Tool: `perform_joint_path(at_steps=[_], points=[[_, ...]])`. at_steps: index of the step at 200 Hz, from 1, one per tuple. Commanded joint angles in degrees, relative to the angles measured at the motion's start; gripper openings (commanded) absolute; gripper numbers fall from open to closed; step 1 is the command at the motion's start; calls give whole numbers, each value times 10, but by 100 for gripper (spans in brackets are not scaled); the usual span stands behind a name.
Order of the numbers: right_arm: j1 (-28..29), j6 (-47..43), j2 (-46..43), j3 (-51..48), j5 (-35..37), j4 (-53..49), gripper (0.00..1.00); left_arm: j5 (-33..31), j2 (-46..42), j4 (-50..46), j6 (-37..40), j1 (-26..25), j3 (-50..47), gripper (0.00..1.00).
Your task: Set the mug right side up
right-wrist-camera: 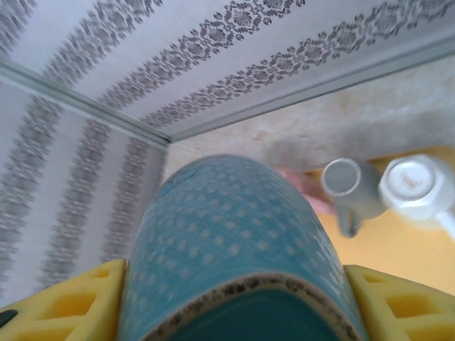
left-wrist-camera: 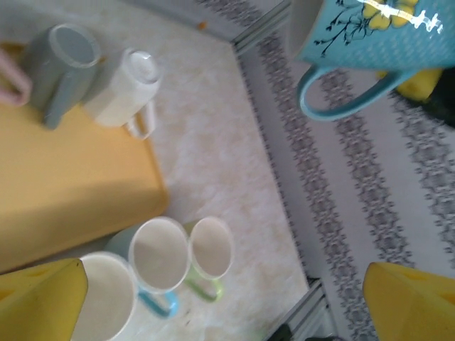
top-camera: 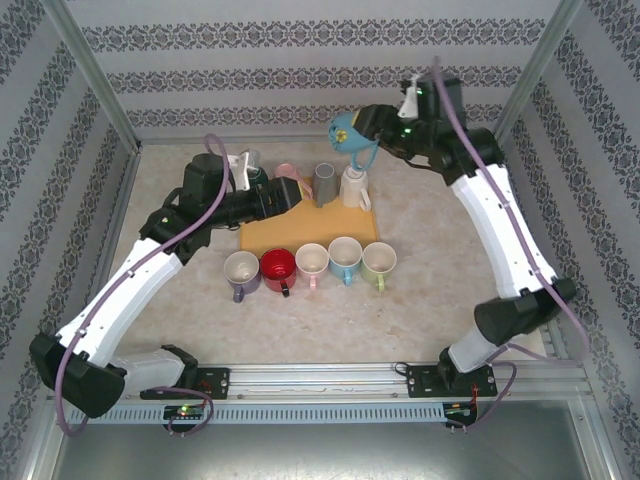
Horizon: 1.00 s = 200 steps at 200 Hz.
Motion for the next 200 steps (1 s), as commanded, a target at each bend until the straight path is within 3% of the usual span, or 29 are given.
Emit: perform_joint_path(at_steps=[1, 47, 94, 200], points=[[-16, 188, -65, -68, -81, 147, 15, 72, 27, 227, -83, 6, -35, 97], [-29, 315, -122, -164, -130, 267, 18, 133, 112, 533, -221, -8, -70, 93], [-29, 353, -162, -228, -139, 318, 18, 165, 171, 711, -299, -23, -60, 87], [-32, 419, -193, -317, -136, 401, 18, 184, 225, 738, -333, -45, -25, 51]])
